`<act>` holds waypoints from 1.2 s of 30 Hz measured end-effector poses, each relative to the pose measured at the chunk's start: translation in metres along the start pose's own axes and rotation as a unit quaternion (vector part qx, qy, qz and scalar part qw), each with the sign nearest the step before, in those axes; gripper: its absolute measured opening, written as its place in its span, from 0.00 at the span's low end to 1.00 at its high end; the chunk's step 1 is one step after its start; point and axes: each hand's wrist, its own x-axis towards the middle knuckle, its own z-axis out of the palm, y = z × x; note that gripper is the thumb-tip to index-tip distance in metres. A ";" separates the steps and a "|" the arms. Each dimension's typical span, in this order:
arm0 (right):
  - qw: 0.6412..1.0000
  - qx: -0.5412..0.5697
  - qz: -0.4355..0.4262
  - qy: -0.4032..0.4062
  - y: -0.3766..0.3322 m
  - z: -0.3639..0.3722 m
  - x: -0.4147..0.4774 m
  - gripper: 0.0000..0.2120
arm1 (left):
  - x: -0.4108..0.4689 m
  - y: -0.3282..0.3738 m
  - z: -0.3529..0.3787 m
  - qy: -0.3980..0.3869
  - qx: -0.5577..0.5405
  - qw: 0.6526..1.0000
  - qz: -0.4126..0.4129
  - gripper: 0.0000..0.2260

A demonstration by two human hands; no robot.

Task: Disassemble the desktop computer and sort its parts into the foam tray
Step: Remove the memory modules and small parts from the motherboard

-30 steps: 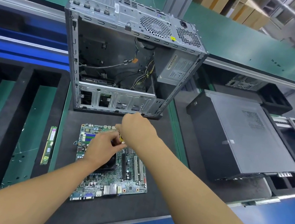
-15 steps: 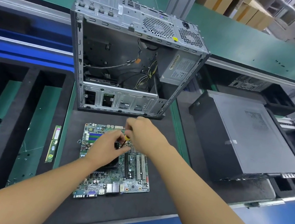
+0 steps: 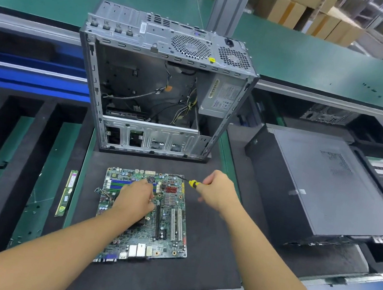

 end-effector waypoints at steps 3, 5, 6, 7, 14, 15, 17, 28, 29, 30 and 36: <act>0.997 0.065 0.039 0.013 0.025 0.011 0.005 0.11 | -0.002 0.001 -0.003 -0.010 0.004 1.000 0.000 0.05; 0.993 0.094 0.072 0.025 0.043 0.020 0.007 0.11 | -0.003 0.001 -0.003 -0.011 0.015 1.000 -0.001 0.04; 0.993 0.081 0.081 0.026 0.053 0.026 0.007 0.13 | -0.003 0.001 -0.003 -0.008 0.022 1.000 0.000 0.04; 0.995 0.055 0.085 0.021 0.063 0.032 0.008 0.14 | -0.004 0.002 -0.001 0.000 0.022 1.000 -0.002 0.03; 0.969 -0.231 0.045 -0.080 0.095 0.067 0.012 0.10 | -0.027 0.002 0.005 0.101 -0.062 0.993 0.019 0.06; 0.962 -0.268 0.017 -0.053 0.090 0.065 0.015 0.13 | -0.031 0.000 0.002 0.118 -0.094 0.988 0.016 0.04; 0.974 -0.218 -0.058 -0.024 0.069 0.059 0.019 0.11 | -0.038 -0.005 -0.004 0.149 -0.168 0.974 -0.019 0.02; 0.873 0.246 -0.193 -0.373 -0.089 0.127 -0.046 0.10 | -0.122 -0.061 -0.044 0.349 -0.477 0.777 -0.218 0.11; 0.861 0.236 -0.208 -0.399 -0.100 0.140 -0.057 0.12 | -0.135 -0.073 -0.043 0.363 -0.481 0.761 -0.240 0.11; 0.850 0.221 -0.223 -0.423 -0.111 0.154 -0.068 0.13 | -0.150 -0.086 -0.043 0.373 -0.483 0.747 -0.265 0.12; 0.809 0.109 -0.286 -0.501 -0.174 0.247 -0.148 0.09 | -0.252 -0.173 -0.045 0.402 -0.468 0.695 -0.369 0.15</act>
